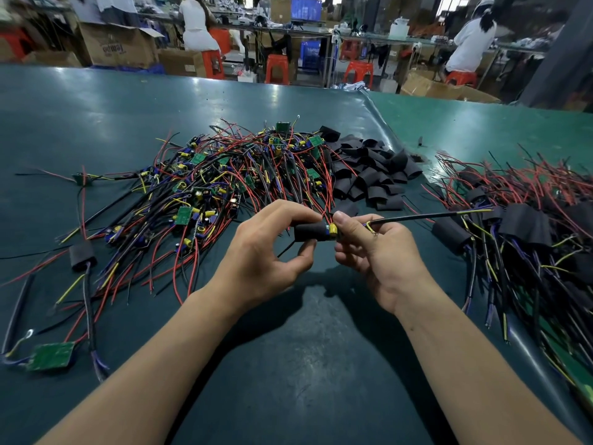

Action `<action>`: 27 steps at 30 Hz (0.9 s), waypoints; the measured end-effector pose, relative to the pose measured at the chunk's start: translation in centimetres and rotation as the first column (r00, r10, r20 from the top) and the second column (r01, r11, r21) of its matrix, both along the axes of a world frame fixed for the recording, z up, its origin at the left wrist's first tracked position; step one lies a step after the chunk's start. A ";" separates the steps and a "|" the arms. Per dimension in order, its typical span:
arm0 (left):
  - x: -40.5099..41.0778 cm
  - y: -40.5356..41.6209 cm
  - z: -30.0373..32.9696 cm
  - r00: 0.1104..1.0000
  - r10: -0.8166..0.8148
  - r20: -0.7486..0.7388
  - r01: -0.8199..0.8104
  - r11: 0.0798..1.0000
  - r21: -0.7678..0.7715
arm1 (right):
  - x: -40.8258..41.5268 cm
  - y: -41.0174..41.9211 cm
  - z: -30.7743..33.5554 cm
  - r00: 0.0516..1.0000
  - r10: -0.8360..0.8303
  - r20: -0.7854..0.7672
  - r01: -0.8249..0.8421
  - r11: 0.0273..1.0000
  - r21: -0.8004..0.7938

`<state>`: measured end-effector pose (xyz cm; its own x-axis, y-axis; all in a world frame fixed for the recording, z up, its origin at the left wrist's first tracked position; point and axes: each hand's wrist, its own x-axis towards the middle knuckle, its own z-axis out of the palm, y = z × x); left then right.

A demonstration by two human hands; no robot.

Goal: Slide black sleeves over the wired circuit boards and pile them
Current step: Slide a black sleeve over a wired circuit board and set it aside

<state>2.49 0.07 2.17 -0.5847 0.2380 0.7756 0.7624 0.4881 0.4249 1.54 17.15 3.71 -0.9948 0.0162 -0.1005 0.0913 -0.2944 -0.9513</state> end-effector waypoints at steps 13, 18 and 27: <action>0.1 0.0 -0.2 0.999 0.019 0.035 -0.021 0.998 0.059 | 0.5 0.1 0.3 0.991 0.125 -0.039 -0.123 0.991 0.053; 0.0 0.0 -0.2 0.999 0.022 0.037 -0.025 0.996 0.080 | 0.6 0.5 0.6 0.991 0.107 -0.077 -0.102 0.993 0.068; 0.2 0.0 0.0 0.999 -0.018 0.039 0.014 0.996 0.089 | 0.7 0.5 0.7 0.988 0.153 -0.015 -0.151 0.982 0.115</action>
